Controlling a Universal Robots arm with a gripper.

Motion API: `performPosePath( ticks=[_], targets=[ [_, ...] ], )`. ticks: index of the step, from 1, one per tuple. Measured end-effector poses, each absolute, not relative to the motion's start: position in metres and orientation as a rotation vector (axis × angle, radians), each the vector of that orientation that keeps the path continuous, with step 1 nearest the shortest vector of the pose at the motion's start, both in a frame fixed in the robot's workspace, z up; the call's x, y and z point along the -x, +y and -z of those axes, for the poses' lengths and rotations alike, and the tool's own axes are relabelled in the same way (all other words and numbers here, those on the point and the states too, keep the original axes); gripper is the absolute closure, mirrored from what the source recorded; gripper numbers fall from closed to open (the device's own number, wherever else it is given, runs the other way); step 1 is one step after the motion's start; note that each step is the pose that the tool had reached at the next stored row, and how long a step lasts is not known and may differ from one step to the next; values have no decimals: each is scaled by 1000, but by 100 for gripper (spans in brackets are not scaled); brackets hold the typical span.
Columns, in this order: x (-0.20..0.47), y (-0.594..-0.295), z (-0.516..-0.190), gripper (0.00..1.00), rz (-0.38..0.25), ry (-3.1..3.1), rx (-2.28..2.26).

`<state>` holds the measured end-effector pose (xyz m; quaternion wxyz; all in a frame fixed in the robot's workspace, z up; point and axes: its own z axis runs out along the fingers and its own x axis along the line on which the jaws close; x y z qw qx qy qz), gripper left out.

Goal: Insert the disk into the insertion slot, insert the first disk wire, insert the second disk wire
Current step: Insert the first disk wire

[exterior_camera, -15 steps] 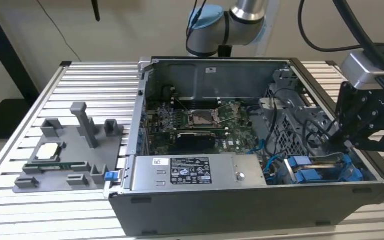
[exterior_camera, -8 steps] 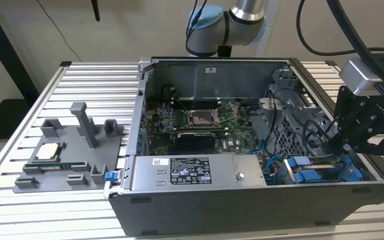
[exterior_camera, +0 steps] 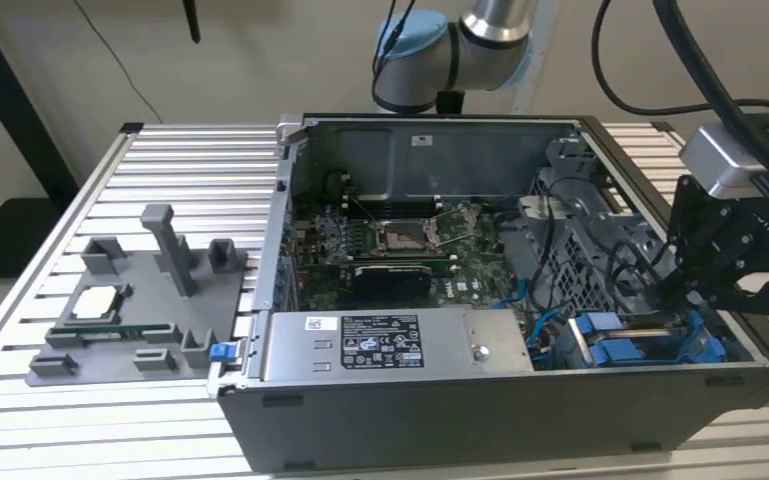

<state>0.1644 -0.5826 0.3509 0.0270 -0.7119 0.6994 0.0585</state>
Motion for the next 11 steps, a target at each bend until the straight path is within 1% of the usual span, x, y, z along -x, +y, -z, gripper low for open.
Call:
performPosePath(
  ticks=[11],
  targets=[
    [-164,-583,-342,100,-172,2163,2190]
  ],
)
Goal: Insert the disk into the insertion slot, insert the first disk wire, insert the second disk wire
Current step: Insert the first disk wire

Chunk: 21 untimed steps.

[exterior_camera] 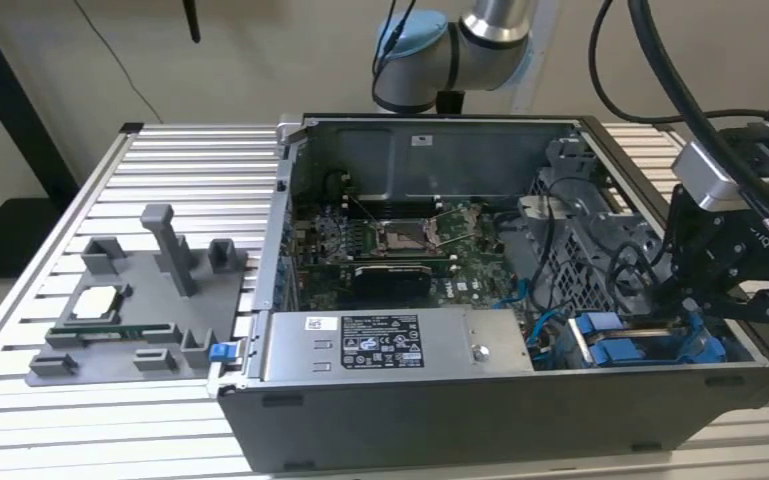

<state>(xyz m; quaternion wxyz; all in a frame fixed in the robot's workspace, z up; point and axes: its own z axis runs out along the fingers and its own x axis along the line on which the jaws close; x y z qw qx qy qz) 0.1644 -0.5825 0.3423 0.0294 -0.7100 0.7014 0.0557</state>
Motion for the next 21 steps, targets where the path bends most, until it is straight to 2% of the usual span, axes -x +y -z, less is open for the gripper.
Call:
performPosePath(
  ticks=[19,20,21],
  targets=[
    [-164,-583,-332,100,-168,2212,2136],
    [-164,-583,-332,0,-169,2213,2135],
    [-164,-583,-334,0,-169,2213,2134]
  ],
)
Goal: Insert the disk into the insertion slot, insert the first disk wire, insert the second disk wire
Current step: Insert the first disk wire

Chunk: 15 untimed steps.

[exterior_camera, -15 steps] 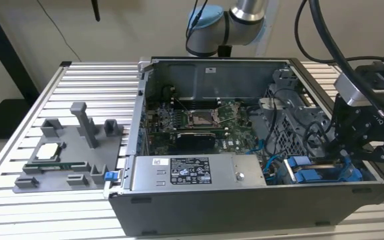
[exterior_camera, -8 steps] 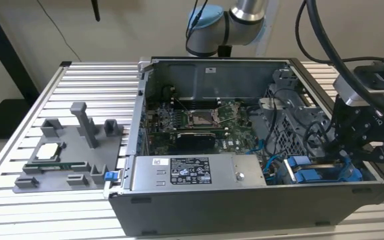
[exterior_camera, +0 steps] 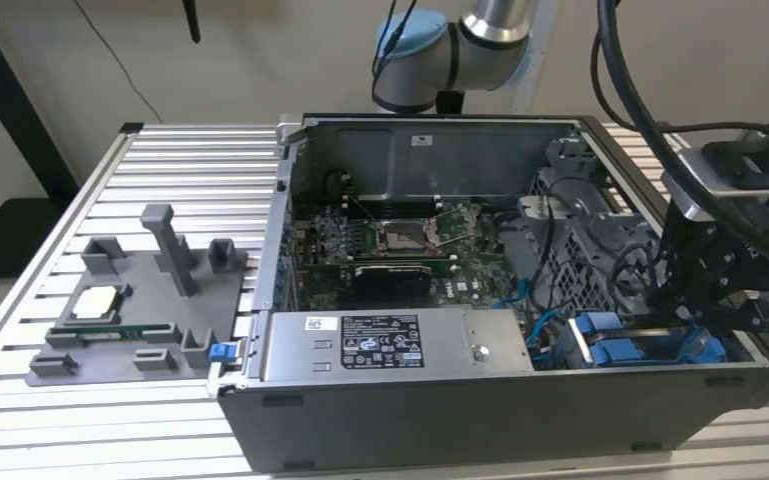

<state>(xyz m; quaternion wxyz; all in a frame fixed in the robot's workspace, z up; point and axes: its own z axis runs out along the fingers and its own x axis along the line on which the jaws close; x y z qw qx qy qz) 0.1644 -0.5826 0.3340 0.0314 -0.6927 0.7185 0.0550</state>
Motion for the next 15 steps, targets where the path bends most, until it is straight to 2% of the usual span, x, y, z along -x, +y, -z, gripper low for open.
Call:
performPosePath(
  ticks=[8,15],
  targets=[
    [-164,-581,-364,0,-168,2215,2134],
    [-167,-580,-372,0,-168,2214,2134]
  ],
)
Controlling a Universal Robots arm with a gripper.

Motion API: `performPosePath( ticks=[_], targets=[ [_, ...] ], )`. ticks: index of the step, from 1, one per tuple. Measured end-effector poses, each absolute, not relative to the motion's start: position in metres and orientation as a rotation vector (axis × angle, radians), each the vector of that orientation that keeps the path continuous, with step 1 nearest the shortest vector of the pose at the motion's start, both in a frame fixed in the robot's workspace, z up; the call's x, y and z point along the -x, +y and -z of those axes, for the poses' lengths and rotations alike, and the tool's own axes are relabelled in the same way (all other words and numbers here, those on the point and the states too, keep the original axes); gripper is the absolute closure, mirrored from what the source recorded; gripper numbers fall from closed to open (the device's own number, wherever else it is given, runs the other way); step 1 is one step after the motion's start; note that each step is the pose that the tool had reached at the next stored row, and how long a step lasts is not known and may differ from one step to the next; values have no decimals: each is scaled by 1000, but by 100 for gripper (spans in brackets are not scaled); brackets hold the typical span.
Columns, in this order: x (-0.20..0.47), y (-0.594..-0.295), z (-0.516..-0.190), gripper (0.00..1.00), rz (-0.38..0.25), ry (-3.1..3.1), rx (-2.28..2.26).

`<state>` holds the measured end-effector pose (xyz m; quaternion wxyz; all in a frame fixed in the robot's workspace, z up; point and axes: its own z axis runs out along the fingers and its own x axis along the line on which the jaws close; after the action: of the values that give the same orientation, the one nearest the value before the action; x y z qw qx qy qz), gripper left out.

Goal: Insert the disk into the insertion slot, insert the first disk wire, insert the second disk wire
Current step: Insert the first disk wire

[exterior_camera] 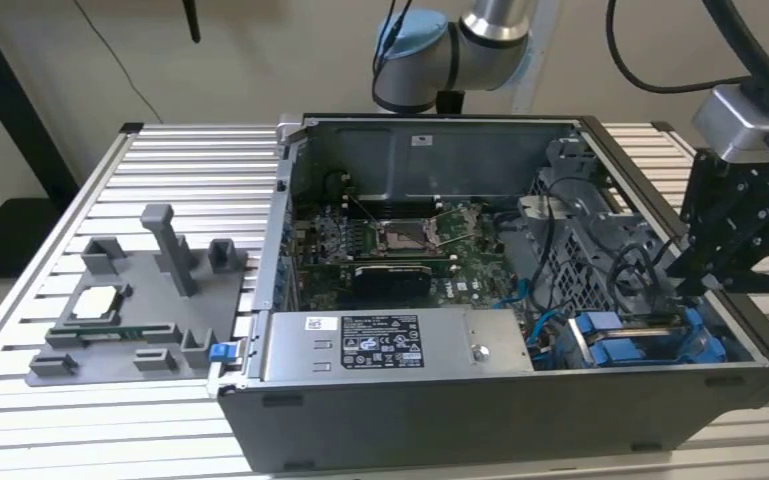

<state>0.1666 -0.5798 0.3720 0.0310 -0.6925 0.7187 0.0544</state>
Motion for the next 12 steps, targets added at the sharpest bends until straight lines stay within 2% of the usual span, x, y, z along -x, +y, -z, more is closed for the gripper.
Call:
performPosePath(
  ticks=[12],
  targets=[
    [-198,-579,-374,0,-191,2223,2145]
  ],
)
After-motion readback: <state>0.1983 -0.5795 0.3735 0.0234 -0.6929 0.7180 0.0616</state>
